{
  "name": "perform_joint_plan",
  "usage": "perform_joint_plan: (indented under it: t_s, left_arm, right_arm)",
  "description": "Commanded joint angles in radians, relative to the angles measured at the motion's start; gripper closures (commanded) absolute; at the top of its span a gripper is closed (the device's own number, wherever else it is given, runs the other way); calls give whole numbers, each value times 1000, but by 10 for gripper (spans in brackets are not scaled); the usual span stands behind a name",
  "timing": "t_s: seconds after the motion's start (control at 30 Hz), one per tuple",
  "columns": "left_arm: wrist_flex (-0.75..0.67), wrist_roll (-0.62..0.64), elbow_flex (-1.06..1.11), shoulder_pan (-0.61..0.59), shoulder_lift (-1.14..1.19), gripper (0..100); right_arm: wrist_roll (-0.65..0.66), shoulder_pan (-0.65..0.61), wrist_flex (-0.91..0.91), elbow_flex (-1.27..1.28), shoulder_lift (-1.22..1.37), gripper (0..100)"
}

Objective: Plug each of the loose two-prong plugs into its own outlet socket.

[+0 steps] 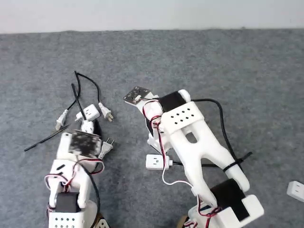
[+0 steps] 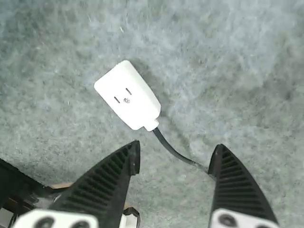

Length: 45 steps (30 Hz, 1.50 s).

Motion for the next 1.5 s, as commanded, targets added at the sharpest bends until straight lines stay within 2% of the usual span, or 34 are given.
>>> perform_joint_plan:
  t_s: [0.0,0.13,0.37,0.47,0.67,0.93,1.3,1.47]
  left_arm:
    - [83,-71,-28,80,-8,863]
    - [206,-89,-82,115,-8,862]
    - [387,-89,-96,305,-8,862]
    - [413,-89,-96,342,-8,862]
    - [451,-97,-79,338,-8,862]
    - [437,-178,-68,110,-8,862]
    - [442,-210,-76,110,-2,858]
    - [453,-180,-131,110,23,770]
  right_arm:
    - [0,12,-4,-8,-56,761]
    - [-80,12,15,-11,-58,761]
    - [-49,12,-13,-6,-50,761]
    - [-49,12,-38,0,-50,761]
    - [-49,39,-44,5,-48,761]
    - [-51,111,-79,35,-51,761]
    - [-49,114,-150,118,-50,761]
    - [-52,119,-162,118,-48,761]
